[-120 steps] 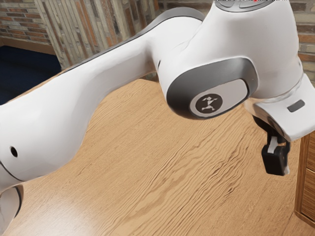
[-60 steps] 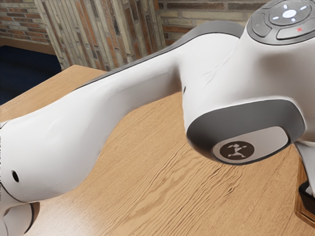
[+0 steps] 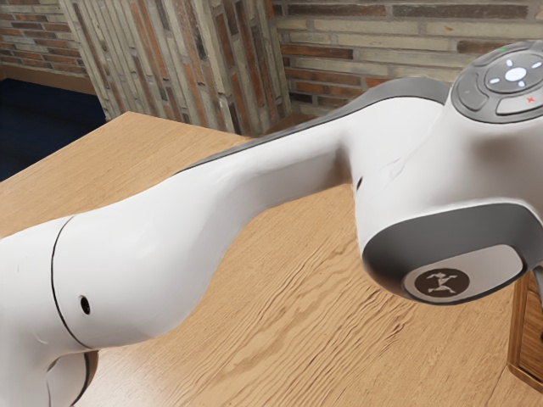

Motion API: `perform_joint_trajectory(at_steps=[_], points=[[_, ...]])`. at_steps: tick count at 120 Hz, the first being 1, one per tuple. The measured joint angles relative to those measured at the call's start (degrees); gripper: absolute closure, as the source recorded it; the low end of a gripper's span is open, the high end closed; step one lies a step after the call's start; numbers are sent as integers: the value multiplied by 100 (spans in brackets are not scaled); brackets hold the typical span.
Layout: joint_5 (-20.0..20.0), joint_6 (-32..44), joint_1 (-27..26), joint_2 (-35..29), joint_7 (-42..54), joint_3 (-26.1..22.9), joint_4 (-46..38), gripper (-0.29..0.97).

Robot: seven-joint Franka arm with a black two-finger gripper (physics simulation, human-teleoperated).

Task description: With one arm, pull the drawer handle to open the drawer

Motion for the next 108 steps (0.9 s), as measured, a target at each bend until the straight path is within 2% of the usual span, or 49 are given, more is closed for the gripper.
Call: perform_joint_trajectory(at_steps=[30,41,50,58,74,83,108], points=[[8,152,2,207,238,18,-47,1],[-66,179,24,176,296,42,-142,4],[-178,189,71,92,312,77,-301,-3],[-298,194,84,1,322,127,-400,0],[-503,209,91,-361,313,196,-740,7],[-679,255,138,-700,297,335,-1077,-1],[-1233,388,340,-1538,233,538,-1824,-1]])
